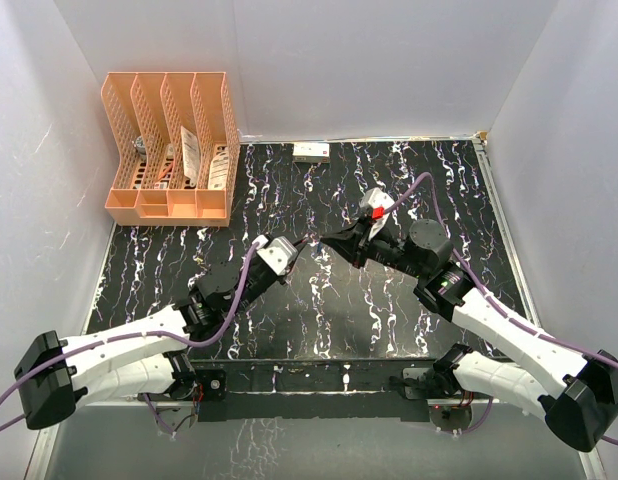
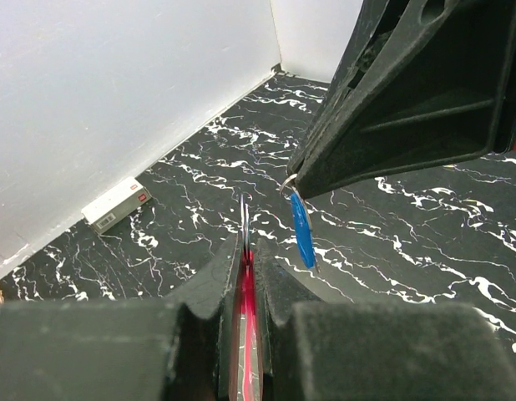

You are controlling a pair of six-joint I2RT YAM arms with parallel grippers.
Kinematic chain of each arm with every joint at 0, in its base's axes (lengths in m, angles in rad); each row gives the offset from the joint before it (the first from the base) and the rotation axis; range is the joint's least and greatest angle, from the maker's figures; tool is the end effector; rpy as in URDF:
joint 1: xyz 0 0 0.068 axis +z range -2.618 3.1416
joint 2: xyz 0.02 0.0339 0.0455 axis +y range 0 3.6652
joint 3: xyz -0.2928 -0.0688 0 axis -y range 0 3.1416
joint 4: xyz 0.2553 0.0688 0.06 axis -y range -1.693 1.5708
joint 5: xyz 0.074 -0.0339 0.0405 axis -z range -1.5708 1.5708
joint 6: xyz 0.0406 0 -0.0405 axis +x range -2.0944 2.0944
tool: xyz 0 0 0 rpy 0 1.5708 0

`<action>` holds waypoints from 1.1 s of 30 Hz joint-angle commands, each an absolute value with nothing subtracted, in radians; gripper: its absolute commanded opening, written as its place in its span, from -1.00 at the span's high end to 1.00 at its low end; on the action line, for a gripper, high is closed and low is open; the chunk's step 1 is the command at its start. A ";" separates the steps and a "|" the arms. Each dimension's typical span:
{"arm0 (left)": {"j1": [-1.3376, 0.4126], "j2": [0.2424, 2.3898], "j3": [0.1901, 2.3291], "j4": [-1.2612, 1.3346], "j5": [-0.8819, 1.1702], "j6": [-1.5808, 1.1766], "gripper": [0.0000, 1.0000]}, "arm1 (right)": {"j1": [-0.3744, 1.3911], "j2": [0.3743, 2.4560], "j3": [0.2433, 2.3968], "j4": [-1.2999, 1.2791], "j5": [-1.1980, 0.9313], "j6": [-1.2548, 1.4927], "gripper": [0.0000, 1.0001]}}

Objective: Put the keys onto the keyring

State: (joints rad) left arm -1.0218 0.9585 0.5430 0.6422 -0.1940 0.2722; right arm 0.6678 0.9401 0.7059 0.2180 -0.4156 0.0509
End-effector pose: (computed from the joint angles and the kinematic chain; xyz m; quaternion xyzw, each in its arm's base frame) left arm 0.1217 -0.1840 0.3305 0.3131 0.5401 -0.2290 0.7469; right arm 0.1632 0.1496 0.3473 -0.3496 0.6206 0.3790 0.5907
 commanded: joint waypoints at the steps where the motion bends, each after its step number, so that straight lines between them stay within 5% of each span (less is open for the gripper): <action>1: -1.015 0.961 0.583 0.669 -0.187 0.254 1.00 | 0.672 0.923 0.729 0.316 -0.412 0.061 1.00; 33: -1.015 1.002 0.617 0.659 -0.163 0.237 1.00 | 0.675 0.920 0.739 0.321 -0.417 0.081 1.00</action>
